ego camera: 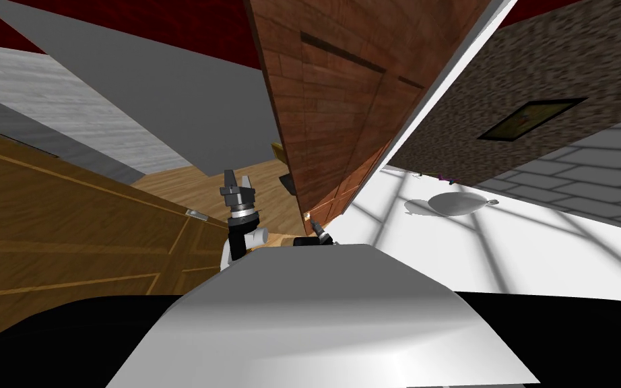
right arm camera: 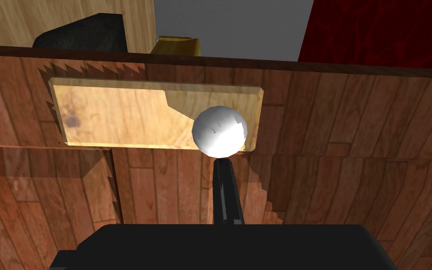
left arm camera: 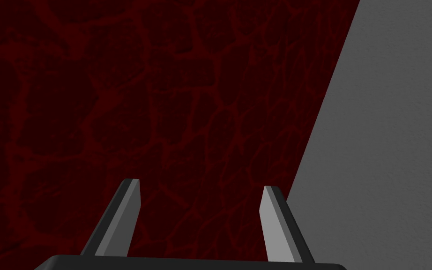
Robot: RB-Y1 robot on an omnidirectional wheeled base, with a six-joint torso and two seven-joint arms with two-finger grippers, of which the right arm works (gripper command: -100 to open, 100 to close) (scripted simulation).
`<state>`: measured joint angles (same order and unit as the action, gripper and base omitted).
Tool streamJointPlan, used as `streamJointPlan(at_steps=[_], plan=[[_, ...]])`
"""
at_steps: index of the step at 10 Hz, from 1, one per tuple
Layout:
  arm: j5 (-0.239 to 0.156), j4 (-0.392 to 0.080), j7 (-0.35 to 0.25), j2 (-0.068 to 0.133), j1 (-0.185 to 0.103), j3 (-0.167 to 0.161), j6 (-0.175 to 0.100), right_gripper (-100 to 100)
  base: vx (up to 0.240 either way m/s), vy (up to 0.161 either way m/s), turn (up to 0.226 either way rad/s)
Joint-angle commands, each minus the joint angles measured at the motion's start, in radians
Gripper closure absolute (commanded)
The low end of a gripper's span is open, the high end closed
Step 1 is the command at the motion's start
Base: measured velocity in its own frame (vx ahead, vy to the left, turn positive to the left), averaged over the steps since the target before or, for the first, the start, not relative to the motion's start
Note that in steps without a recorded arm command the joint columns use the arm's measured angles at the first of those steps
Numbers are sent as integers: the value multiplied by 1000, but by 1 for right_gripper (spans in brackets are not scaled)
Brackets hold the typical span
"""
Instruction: Push the door open
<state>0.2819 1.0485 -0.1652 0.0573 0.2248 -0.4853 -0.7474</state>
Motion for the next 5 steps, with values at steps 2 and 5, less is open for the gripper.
streamJointPlan(at_steps=[2,5], plan=[[0,0,0,0,0,0,0,100,-20,-14,1],[-9,6,10,8,12,19,-3,-100,-46,7,-78]])
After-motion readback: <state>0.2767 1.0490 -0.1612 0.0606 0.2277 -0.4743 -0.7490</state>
